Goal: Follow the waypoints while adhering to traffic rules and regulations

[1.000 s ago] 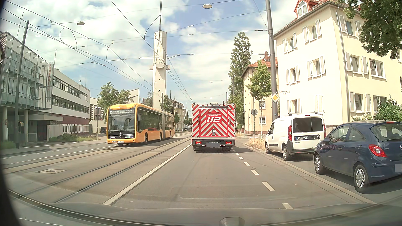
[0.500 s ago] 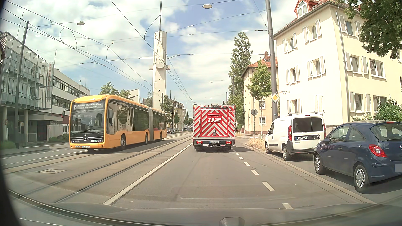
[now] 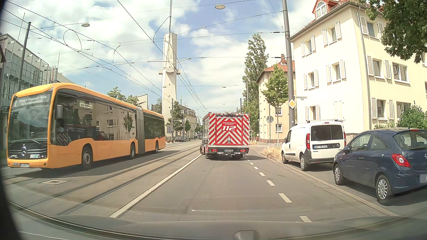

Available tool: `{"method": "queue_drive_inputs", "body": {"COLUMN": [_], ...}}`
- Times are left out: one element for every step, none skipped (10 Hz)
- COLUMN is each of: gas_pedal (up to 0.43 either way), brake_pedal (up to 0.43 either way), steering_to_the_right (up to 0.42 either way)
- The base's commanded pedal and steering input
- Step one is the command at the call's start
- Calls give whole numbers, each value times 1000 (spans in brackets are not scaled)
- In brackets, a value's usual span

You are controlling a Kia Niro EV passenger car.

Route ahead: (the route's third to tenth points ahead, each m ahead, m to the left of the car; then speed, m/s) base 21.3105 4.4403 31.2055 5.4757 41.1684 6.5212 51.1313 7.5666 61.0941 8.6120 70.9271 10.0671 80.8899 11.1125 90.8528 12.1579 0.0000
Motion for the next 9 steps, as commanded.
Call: {"method": "queue_drive_inputs", "body": {"gas_pedal": [0,87,118,138,157,157,169,177,189], "brake_pedal": [24,24,24,24,24,30,24,30,30], "steering_to_the_right": [-6,-7,-6,-6,-6,-6,-6,-6,-6]}}
